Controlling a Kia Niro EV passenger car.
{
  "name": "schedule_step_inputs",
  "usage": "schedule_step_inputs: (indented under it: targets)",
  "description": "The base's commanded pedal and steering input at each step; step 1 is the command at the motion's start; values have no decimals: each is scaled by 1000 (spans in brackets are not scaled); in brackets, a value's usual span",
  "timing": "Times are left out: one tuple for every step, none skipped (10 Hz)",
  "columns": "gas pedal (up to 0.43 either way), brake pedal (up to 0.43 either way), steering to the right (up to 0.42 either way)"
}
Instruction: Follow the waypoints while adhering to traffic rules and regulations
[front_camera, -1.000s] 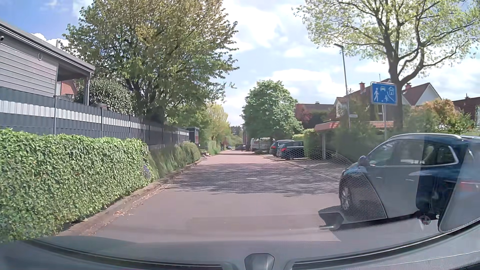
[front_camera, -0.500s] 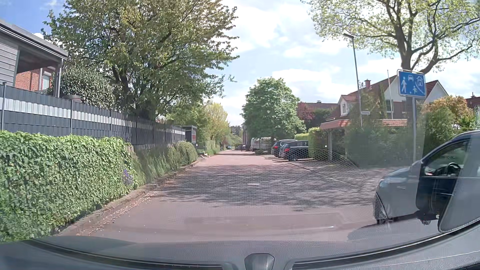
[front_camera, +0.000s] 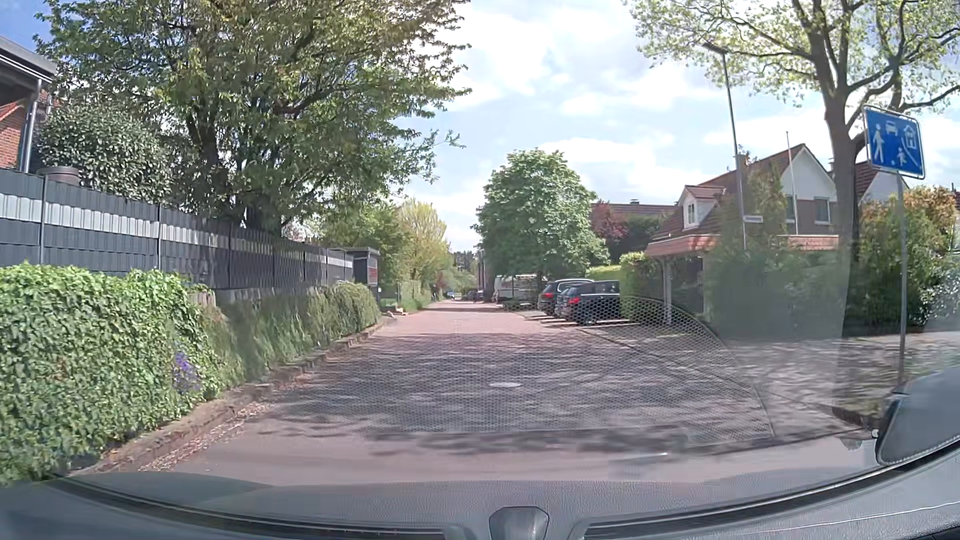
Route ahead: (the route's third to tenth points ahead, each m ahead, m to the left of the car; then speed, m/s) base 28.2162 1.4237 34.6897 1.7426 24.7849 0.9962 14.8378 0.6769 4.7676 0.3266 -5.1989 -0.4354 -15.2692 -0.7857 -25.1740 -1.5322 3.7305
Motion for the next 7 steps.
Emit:
schedule_step_inputs:
  targets:
    - [47, 0, 75]
    - [47, 0, 81]
    - [47, 0, 84]
    - [47, 0, 84]
    - [39, 0, 84]
    - [39, 0, 84]
    - [39, 0, 80]
